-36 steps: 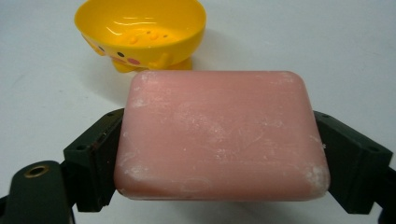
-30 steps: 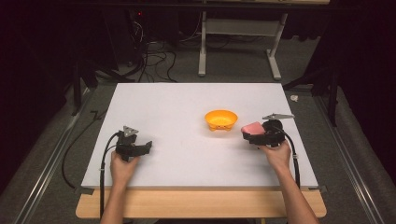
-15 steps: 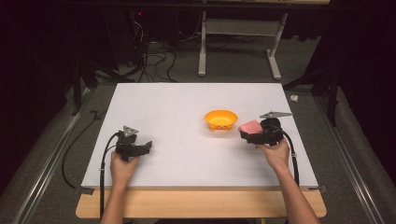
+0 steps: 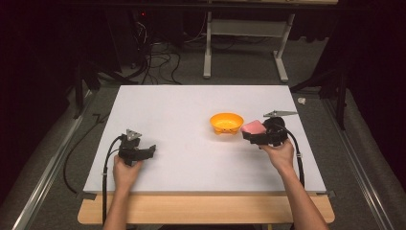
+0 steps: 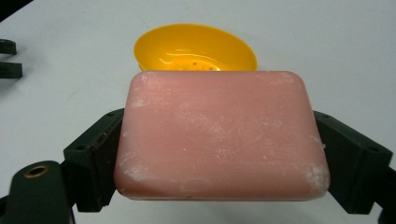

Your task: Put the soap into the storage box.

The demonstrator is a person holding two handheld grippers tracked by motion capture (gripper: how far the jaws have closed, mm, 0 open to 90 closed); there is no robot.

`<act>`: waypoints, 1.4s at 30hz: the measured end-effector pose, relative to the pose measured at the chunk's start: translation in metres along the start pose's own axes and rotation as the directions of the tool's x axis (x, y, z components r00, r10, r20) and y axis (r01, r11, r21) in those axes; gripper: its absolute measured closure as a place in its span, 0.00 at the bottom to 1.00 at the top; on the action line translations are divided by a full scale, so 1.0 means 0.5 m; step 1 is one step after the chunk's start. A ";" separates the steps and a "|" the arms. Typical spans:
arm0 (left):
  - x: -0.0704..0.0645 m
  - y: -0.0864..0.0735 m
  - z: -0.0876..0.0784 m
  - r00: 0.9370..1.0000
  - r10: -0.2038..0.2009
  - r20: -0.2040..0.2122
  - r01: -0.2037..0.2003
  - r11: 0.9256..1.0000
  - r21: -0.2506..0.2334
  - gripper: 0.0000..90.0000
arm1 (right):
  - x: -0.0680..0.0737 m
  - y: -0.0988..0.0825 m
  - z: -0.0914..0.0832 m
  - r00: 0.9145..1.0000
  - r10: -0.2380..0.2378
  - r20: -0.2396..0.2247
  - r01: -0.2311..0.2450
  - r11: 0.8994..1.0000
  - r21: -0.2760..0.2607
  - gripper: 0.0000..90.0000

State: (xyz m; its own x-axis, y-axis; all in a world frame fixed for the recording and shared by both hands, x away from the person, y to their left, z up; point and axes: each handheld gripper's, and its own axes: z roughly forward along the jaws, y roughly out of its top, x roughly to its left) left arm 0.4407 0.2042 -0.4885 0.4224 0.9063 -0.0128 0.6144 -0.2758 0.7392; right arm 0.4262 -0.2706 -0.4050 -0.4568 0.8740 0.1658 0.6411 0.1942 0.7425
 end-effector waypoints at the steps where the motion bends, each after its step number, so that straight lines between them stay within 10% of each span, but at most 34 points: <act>1: 0.000 0.000 0.000 1.000 0.000 0.000 0.000 1.000 0.000 0.24 | 0.002 0.003 0.001 1.000 -0.001 -0.003 0.001 1.000 -0.001 0.15; 42: 0.000 0.000 0.000 1.000 -0.001 0.001 0.001 1.000 0.000 0.24 | 0.045 0.098 0.091 0.997 0.072 0.005 -0.072 0.990 0.121 0.15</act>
State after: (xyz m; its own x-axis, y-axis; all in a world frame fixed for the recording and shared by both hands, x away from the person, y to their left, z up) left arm 0.4407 0.2043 -0.4885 0.4220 0.9065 -0.0141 0.6146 -0.2746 0.7395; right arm 0.4754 -0.2213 -0.3943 -0.4063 0.8881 0.2152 0.7423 0.1834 0.6445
